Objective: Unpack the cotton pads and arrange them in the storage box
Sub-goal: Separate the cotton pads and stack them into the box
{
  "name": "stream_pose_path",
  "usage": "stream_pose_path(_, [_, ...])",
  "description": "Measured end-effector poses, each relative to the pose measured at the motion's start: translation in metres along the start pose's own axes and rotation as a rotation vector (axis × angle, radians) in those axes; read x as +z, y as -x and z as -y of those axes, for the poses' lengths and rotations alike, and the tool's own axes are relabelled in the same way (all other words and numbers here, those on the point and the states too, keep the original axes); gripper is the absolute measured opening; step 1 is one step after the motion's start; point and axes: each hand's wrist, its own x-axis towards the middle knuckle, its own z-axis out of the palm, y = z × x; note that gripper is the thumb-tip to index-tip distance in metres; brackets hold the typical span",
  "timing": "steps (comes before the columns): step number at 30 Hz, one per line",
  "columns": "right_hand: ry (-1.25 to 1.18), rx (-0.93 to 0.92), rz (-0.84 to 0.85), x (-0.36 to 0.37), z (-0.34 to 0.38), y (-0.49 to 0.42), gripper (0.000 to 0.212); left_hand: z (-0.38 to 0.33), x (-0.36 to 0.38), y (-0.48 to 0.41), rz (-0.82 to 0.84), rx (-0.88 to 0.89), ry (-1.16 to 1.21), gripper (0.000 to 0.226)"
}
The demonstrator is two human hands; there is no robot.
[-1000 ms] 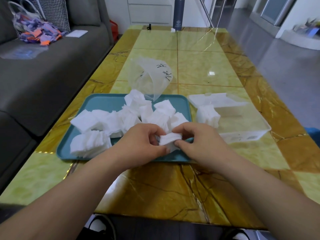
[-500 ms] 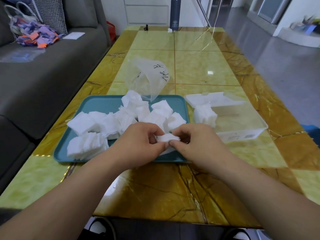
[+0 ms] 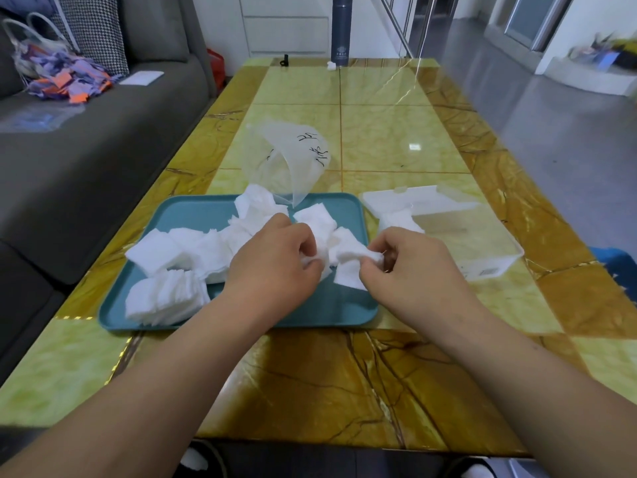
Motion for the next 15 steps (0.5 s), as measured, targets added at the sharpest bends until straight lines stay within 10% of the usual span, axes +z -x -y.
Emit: stream_pose_path(15, [-0.176,0.053,-0.008,-0.002,0.001,-0.001,0.002,-0.001,-0.027,0.016,-0.082,-0.113,0.652,0.026])
